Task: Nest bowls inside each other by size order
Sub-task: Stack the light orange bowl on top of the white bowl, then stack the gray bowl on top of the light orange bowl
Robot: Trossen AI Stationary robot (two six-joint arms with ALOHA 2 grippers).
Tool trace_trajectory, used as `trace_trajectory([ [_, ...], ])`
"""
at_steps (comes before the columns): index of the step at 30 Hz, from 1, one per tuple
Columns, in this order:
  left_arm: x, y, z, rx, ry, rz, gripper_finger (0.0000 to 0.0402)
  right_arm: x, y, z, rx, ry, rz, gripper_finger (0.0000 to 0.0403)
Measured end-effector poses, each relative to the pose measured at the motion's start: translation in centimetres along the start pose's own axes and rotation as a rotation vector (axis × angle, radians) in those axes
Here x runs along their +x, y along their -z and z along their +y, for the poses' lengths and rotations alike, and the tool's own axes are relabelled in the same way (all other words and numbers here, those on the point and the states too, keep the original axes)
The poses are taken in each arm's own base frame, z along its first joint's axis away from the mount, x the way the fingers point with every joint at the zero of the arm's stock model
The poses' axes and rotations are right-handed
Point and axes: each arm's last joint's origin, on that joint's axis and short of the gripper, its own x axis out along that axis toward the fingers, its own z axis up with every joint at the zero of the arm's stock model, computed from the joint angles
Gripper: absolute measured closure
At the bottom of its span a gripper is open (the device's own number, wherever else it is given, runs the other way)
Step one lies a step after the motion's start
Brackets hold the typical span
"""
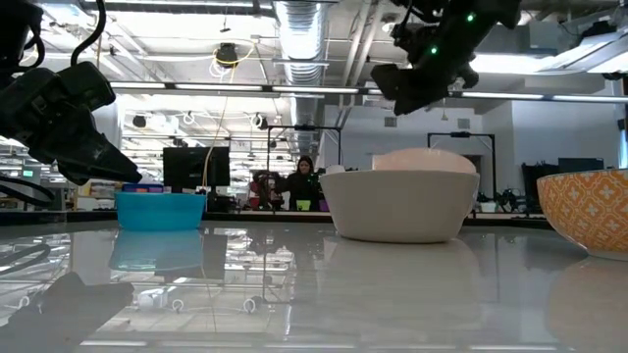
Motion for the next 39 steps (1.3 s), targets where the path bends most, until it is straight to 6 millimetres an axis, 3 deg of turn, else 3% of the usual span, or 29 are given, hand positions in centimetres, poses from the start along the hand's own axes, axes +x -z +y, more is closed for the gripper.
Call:
trace_trajectory([
  [4, 0.0, 0.0, 0.0, 0.0, 0.0, 0.0, 0.0276, 1.4, 2.3, 2.1, -0.053, 0.075, 0.007, 0.0384],
  [8, 0.0, 0.0, 0.0, 0.0, 0.0, 0.0, 0.0276, 2.4, 3.6, 2.9, -0.053, 0.072, 0.05, 0.0371],
  [17, 0.0, 0.0, 0.0, 0.0, 0.0, 0.0, 0.0276, 1.7, 3.4, 2.6, -0.027, 0.101, 0.021, 0.0384],
  [28, 0.0, 0.0, 0.0, 0.0, 0.0, 0.0, 0.0276, 2.6, 5.7, 3.5, -0.058, 0.099, 0.104, 0.0377],
  [39, 0.0, 0.0, 0.0, 0.0, 0.0, 0.0, 0.0276, 1.6, 4.5, 2.9, -0.047, 0.076, 0.08, 0.0372],
])
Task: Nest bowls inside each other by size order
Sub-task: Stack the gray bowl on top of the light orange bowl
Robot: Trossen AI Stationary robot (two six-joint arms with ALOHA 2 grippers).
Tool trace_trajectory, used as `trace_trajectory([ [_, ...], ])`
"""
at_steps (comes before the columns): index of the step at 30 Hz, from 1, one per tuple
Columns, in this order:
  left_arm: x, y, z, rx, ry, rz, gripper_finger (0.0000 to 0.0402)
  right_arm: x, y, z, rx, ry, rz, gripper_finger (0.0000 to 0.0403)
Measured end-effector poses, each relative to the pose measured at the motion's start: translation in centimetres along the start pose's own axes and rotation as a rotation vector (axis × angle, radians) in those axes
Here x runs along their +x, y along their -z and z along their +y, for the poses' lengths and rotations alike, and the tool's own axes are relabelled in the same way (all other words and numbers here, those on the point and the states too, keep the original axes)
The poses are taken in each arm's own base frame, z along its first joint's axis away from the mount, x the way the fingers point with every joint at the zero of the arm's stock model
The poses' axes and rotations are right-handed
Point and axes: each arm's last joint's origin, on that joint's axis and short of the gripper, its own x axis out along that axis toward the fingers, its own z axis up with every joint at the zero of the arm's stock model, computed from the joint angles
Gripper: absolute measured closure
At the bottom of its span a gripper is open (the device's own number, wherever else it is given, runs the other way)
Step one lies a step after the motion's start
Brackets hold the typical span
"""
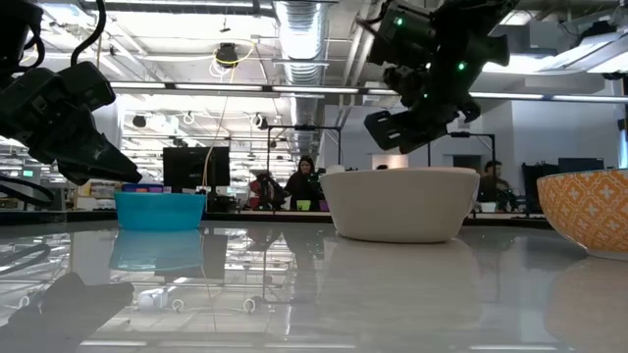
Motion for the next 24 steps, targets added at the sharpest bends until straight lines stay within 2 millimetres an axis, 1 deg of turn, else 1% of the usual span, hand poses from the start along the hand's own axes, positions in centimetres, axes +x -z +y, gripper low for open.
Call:
trace_trajectory([
  [3, 0.0, 0.0, 0.0, 0.0, 0.0, 0.0, 0.0276, -0.6, -0.8, -0.6, -0.01, -0.036, -0.003, 0.0376],
  [6, 0.0, 0.0, 0.0, 0.0, 0.0, 0.0, 0.0276, -1.1, -1.8, -1.4, -0.019, -0.115, 0.027, 0.0376],
  [8, 0.0, 0.0, 0.0, 0.0, 0.0, 0.0, 0.0276, -1.1, -2.5, -1.9, -0.006, -0.146, 0.03, 0.0372],
  [10, 0.0, 0.0, 0.0, 0.0, 0.001, 0.0, 0.0276, -0.7, -3.3, -2.4, 0.027, -0.146, 0.01, 0.0368],
  [14, 0.0, 0.0, 0.0, 0.0, 0.0, 0.0, 0.0276, 1.6, -4.6, -2.7, 0.075, -0.113, -0.029, 0.0369],
  [16, 0.0, 0.0, 0.0, 0.0, 0.0, 0.0, 0.0276, 3.0, -4.7, -2.3, 0.062, -0.119, -0.033, 0.0372],
  [20, 0.0, 0.0, 0.0, 0.0, 0.0, 0.0, 0.0276, 5.9, -4.9, -1.6, 0.05, -0.218, -0.021, 0.0373],
  [22, 0.0, 0.0, 0.0, 0.0, 0.001, 0.0, 0.0276, 7.1, -5.0, -1.7, 0.059, -0.229, -0.017, 0.0372],
  [24, 0.0, 0.0, 0.0, 0.0, 0.001, 0.0, 0.0276, 8.0, -5.0, -2.3, 0.064, -0.211, -0.001, 0.0372],
])
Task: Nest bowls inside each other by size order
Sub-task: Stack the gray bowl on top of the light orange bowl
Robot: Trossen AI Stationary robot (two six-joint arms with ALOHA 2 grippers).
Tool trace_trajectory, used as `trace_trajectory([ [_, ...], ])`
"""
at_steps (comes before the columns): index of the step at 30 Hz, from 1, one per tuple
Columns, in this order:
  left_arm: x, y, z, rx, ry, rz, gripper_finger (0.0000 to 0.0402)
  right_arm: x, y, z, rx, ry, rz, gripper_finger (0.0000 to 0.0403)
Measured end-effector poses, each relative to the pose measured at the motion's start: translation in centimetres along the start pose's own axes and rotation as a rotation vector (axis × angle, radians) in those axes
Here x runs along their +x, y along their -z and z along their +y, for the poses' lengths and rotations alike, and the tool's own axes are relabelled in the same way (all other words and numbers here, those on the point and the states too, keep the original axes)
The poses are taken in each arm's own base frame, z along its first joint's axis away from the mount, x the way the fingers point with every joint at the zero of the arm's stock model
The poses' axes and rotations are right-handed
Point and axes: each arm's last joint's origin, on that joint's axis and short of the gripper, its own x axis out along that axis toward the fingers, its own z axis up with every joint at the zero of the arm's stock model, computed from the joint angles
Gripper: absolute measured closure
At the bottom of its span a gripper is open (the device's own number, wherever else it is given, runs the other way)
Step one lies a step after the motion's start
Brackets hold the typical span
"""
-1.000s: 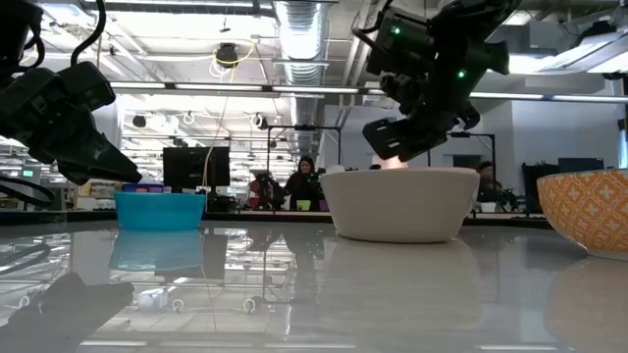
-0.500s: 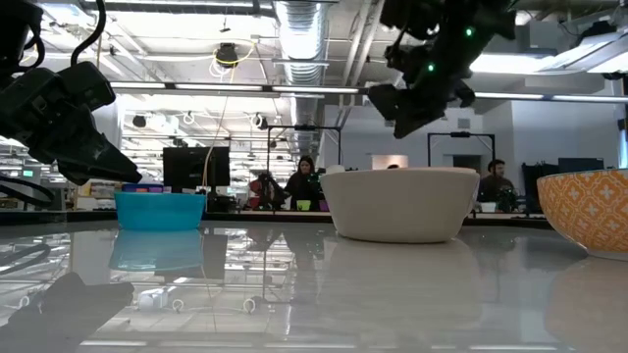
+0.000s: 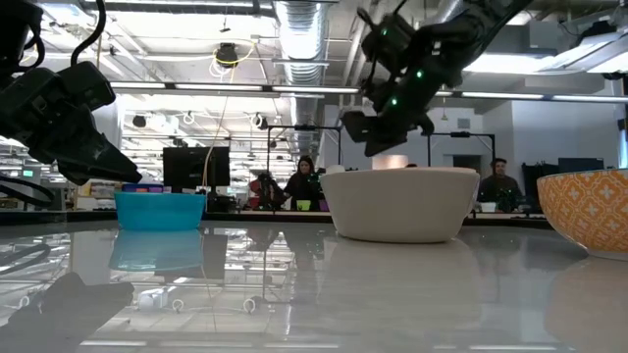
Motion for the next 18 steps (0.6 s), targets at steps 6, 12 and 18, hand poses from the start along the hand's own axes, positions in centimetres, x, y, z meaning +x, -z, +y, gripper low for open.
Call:
trace_trajectory([
  [6, 0.0, 0.0, 0.0, 0.0, 0.0, 0.0, 0.0276, -0.3, -1.0, -1.2, 0.03, -0.091, 0.02, 0.037],
  [12, 0.0, 0.0, 0.0, 0.0, 0.0, 0.0, 0.0276, -4.8, -2.2, 0.3, 0.031, -0.517, 0.031, 0.0368],
  [18, 0.0, 0.0, 0.0, 0.0, 0.0, 0.001, 0.0276, -12.1, -0.8, 4.8, -0.086, -0.877, 0.033, 0.0368],
])
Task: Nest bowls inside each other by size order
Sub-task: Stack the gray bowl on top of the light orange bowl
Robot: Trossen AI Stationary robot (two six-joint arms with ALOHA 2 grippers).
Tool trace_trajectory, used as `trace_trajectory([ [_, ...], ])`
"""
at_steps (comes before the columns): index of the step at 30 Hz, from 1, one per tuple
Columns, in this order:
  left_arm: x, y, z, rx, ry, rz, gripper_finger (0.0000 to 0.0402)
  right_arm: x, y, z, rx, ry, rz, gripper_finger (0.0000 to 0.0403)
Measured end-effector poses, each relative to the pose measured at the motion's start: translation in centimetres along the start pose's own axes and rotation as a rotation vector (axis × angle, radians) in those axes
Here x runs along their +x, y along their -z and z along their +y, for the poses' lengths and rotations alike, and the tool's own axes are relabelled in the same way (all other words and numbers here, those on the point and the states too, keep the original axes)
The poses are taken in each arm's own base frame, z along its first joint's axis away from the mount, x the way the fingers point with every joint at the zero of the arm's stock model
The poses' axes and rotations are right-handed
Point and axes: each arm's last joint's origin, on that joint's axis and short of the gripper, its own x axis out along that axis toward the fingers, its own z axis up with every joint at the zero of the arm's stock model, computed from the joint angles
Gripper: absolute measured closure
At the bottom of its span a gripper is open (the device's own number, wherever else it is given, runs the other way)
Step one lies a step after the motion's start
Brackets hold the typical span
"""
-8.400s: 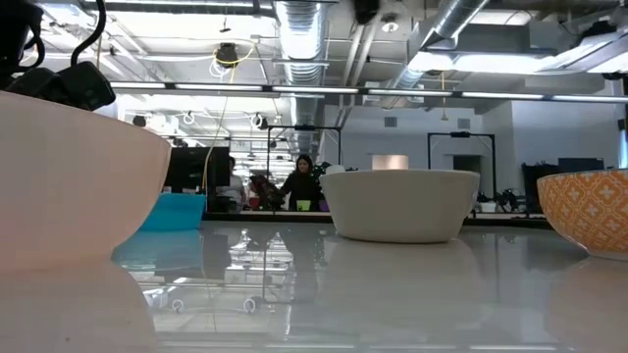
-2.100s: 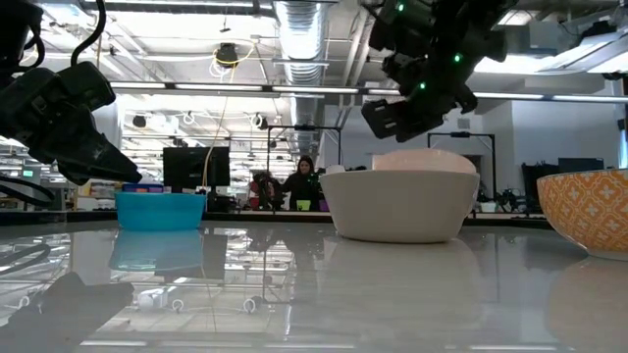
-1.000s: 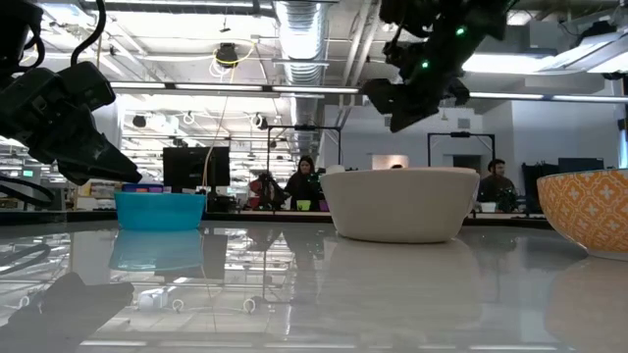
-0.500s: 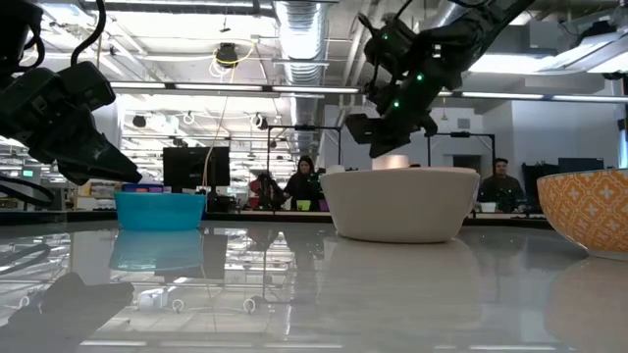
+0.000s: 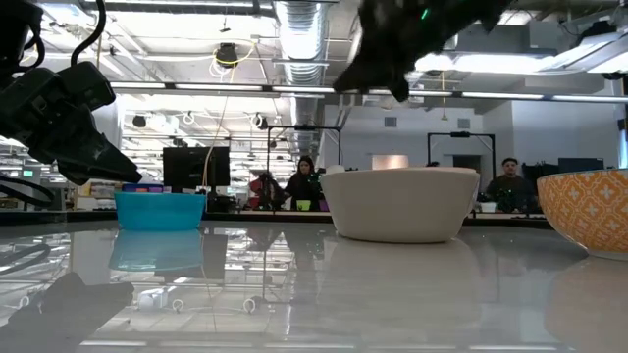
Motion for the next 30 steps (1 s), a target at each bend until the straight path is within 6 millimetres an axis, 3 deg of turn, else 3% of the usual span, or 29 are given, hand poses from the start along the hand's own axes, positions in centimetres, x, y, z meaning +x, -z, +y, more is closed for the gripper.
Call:
trace_trajectory([
  [7, 0.0, 0.0, 0.0, 0.0, 0.0, -0.001, 0.0276, -2.4, 3.3, 8.8, -0.141, -0.277, 0.066, 0.0367],
  [13, 0.0, 0.0, 0.0, -0.001, 0.0, -0.001, 0.0276, -4.0, 5.5, 12.7, -0.15, -0.314, 0.081, 0.0366],
  [16, 0.0, 0.0, 0.0, 0.0, 0.0, 0.0, 0.0276, -4.1, 6.6, 13.0, -0.183, -0.255, 0.116, 0.0355],
  [20, 0.0, 0.0, 0.0, 0.002, -0.002, 0.002, 0.0276, -3.5, 7.2, 11.9, -0.236, -0.129, 0.166, 0.0326],
  [30, 0.0, 0.1, 0.0, 0.005, -0.004, 0.007, 0.0276, -0.6, 7.5, 9.0, -0.29, -0.032, 0.278, 0.0198],
])
